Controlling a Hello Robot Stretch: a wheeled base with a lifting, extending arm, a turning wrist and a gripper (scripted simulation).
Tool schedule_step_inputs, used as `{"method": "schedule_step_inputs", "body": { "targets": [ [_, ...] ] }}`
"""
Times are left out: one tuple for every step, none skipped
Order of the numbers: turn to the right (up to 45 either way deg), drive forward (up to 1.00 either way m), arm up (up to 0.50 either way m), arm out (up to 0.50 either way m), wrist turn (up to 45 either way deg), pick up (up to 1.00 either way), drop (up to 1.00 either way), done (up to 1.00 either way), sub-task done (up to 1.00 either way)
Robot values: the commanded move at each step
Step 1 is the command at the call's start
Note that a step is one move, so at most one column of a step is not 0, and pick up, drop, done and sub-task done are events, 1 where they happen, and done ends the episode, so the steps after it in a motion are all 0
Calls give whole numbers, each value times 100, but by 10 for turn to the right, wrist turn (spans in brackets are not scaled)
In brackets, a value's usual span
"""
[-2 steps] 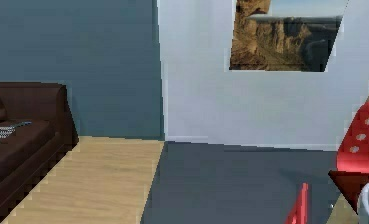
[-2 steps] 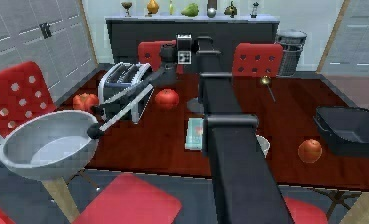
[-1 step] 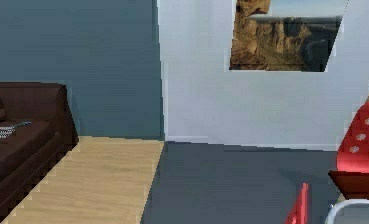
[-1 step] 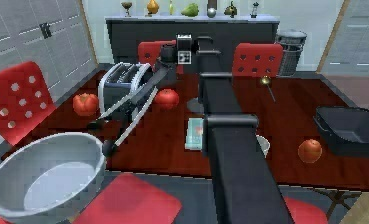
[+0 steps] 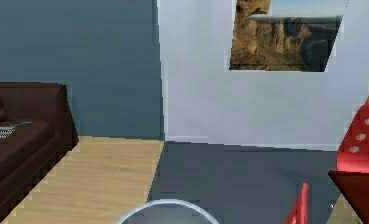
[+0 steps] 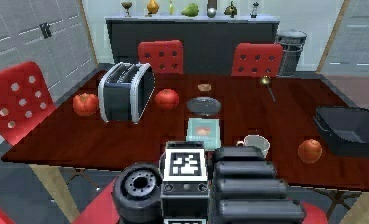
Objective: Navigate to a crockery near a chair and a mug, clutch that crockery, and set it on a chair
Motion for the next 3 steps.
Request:
{"method": "schedule_step_inputs", "body": {
  "targets": [
    [-450,0,0,0,0,0,0,0,0],
    [-390,0,0,0,0,0,0,0,0],
    [0,15,0,0,0,0,0,0,0]
  ]
}}
